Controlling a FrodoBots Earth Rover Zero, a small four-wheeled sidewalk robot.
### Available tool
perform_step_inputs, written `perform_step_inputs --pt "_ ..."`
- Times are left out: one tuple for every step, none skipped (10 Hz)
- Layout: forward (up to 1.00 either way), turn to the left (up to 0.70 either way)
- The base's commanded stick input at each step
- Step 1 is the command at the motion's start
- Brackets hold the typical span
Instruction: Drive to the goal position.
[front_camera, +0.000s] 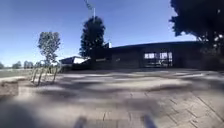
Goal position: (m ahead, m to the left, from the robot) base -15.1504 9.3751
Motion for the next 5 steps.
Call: perform_step_inputs --pt "0.70 0.00" --pt "0.70 0.00" --pt "0.70 0.00" --pt "0.70 0.00" --pt "0.70 0.00"
